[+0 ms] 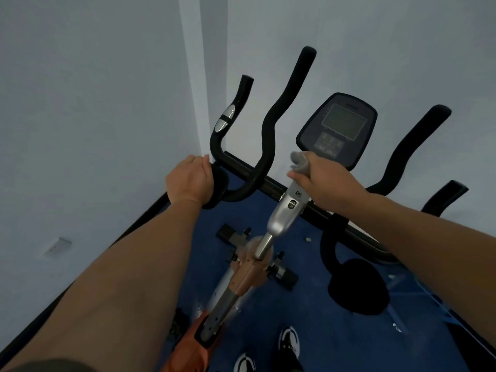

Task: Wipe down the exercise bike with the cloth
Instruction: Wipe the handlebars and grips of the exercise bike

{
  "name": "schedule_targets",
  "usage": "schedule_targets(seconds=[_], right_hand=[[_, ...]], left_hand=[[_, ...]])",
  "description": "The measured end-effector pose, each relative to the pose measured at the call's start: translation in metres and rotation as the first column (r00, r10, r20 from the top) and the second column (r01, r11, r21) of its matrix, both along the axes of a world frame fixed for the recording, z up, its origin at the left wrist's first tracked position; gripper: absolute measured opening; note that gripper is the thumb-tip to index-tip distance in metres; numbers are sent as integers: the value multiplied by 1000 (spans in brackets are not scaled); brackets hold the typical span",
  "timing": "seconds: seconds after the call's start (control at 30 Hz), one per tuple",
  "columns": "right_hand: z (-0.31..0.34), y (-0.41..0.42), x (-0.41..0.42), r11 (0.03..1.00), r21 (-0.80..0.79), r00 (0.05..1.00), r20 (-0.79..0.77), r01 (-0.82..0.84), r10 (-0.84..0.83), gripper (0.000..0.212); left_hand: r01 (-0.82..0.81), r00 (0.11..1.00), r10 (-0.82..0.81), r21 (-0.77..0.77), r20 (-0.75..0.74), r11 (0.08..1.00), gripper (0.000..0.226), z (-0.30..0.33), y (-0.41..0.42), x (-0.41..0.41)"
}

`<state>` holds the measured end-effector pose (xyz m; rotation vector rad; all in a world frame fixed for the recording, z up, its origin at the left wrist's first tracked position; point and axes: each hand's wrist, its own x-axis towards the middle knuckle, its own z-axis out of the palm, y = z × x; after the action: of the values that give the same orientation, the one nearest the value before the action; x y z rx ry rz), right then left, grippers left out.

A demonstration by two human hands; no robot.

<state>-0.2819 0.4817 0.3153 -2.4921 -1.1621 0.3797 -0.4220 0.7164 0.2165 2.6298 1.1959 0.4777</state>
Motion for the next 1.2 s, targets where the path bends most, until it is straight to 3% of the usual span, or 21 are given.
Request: schedule_targets(seconds=[0.07,0.13,0.23,0.3,0.4,0.47,0.53,0.67,0.8,0.9,1.1,1.2], right_hand=[[-2,25,0,998,-58,998,41,-39,42,48],[-9,48,-2,975,-218,992,102,-48,72,53],[-23,63,-11,793,-604,982,93,-74,163,60],[-32,64,-19,714,-694,971,94,-94,220,69],[-25,65,-17,746,-645,984,-54,-164,169,77],[-15,66,-6,822,-535,948,-319,-193,14,66],[-10,65,4,906,-407,891,-445,-113,-89,47],[-20,61,5,910,-405,967,-256,-88,-20,36],[-37,56,-4,869,-495,978,195,30,78,67],[-46,55,0,803,-596,997,62,2,44,71],[-61,63,4,813,-570,990,-7,-120,141,49],[-67,64,14,863,-466,981,-88,-195,175,37]], left_hand=[[3,1000,-3,-4,-5,1000,50,-1,1,-1],[10,1000,-10,-10,-7,1000,46,-1,2,-1],[15,1000,-15,-11,-10,1000,42,0,1,0],[10,1000,-10,-6,-14,1000,44,-1,2,0],[9,1000,-9,-2,-20,1000,49,-2,3,-1],[8,1000,-8,-7,-24,1000,50,-2,3,0],[0,1000,-1,-14,-29,1000,51,-2,3,0],[-12,1000,12,-29,-23,1000,51,-3,3,-1],[-21,999,20,-31,-35,999,48,-1,0,0],[-47,996,45,-21,-70,999,48,0,0,1],[-90,990,88,-9,-110,996,50,3,-3,3],[-100,986,100,7,-136,995,49,6,-4,5]])
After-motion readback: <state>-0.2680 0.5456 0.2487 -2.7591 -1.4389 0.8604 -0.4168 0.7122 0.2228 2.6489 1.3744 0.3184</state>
